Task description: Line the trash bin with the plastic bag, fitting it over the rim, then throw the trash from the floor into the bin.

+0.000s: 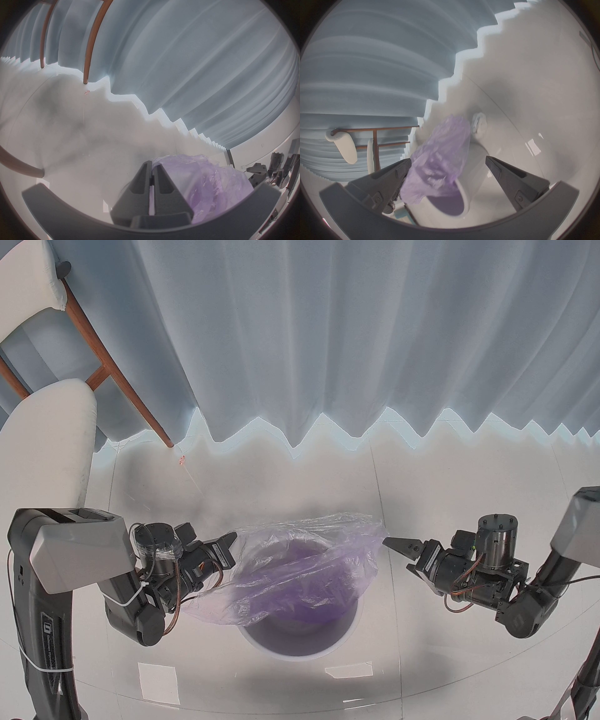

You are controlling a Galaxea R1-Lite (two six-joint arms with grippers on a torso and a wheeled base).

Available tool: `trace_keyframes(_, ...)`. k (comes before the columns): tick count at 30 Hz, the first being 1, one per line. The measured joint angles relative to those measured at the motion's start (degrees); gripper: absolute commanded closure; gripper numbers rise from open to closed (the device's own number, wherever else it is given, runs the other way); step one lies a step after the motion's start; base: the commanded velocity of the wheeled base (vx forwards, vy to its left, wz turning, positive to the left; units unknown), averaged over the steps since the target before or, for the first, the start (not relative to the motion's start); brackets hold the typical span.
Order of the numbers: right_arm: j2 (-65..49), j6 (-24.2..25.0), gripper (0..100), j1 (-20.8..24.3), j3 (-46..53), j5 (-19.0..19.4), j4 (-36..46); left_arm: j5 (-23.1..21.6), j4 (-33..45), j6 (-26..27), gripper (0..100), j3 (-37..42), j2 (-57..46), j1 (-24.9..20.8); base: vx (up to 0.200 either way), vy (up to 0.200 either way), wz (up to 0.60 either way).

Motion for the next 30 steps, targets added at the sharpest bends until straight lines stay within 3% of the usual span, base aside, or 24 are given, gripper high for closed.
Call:
trace_keyframes(10,-14.1,5.3,0,7.9,-8.8,2.4,37.3,0.8,-0.8,0.7,100,3.7,-2.6,-1.4,0.000,0.000,0.00)
trace_keyframes(13,-15.4,7.1,0,9.9,-11.3,2.7,43.8,1.1,-1.0,0.9,100,4.5,-3.2,-1.8,0.000,0.000,0.00)
trace_keyframes(18,-14.9,12.5,0,12.7,-14.7,3.0,44.5,1.8,-1.2,1.1,100,5.9,-4.0,-2.4,0.000,0.000,0.00)
trace_keyframes(24,-10.1,26.3,0,15.9,-22.3,3.6,38.2,2.4,-1.4,1.3,100,7.8,-4.6,-3.2,0.000,0.000,0.00)
trace_keyframes(30,-4.5,29.1,0,17.3,-28.4,4.0,36.4,2.6,-1.5,1.5,100,8.6,-5.1,-3.7,0.000,0.000,0.00)
